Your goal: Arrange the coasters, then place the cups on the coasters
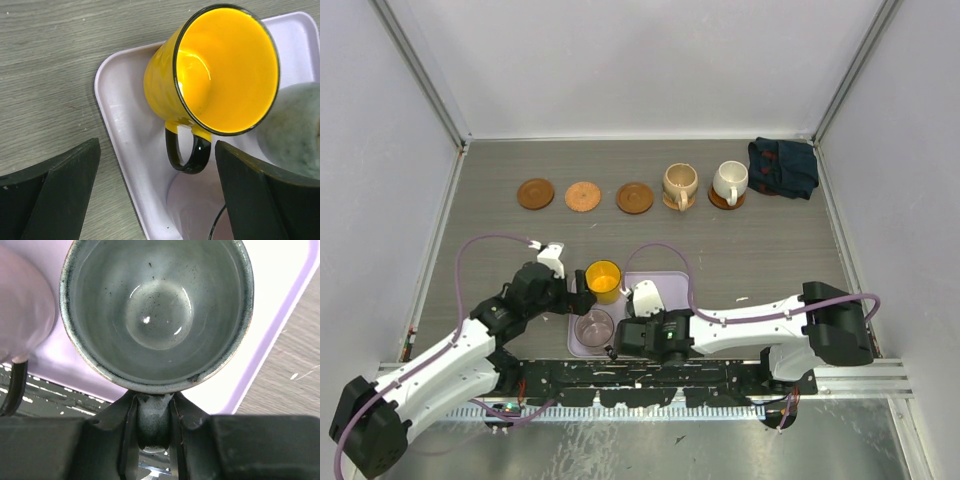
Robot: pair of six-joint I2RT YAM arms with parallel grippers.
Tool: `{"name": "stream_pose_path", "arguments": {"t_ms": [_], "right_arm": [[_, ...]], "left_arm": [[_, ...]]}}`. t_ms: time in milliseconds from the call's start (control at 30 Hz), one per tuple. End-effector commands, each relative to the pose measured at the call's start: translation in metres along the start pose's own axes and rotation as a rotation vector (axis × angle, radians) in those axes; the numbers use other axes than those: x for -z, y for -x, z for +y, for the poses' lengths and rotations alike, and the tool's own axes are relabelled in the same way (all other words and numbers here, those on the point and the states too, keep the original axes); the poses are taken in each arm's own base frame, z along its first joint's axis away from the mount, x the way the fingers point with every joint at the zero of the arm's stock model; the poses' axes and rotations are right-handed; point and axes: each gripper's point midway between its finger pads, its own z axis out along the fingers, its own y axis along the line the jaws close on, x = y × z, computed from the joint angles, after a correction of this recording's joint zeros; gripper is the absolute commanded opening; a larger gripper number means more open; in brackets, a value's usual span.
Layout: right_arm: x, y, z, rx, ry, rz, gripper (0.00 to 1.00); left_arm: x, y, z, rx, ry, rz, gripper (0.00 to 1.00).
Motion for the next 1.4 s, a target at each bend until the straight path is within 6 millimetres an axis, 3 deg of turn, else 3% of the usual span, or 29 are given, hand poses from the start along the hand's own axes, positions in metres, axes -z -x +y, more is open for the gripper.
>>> {"name": "stream_pose_path", "arguments": {"t_ms": [0, 167, 433, 667, 800, 1067, 1200, 1367], "right_arm": [[0.030, 0.074, -0.006, -0.079, -0.065, -0.252, 0.01], [0.036, 0.124, -0.024, -0.103, -0.132, -0.354, 0.01], [0.017, 0.216, -0.062, -0.160, -0.146, -0.477, 0.01], [-0.010, 0.301, -0.074, -0.182, -0.134, -0.572, 0.01], [-0.035, 0.342, -0.078, -0.177, -0.126, -0.577, 0.01], [-0.103, 0.386, -0.098, -0.214, -0.133, -0.518, 0.01], [-0.132, 0.392, -0.111, -0.241, -0.153, -0.488, 0.01], [-0.152, 0.393, -0.130, -0.291, -0.159, -0.465, 0.01]], "left_arm": [[0.012, 0.024, -0.014, -0.022, -0.059, -0.087, 0.98], [0.026, 0.035, -0.020, -0.030, -0.087, -0.130, 0.98], [0.039, 0.049, -0.015, -0.036, -0.054, -0.191, 0.98], [0.035, 0.051, -0.009, -0.039, -0.013, -0.189, 0.98], [0.029, 0.044, -0.004, -0.035, 0.012, -0.157, 0.98], [0.029, 0.038, 0.007, -0.026, 0.063, -0.150, 0.98], [0.035, 0.037, 0.018, 0.001, 0.115, -0.170, 0.98], [0.043, 0.044, 0.026, 0.023, 0.152, -0.232, 0.98]]}}
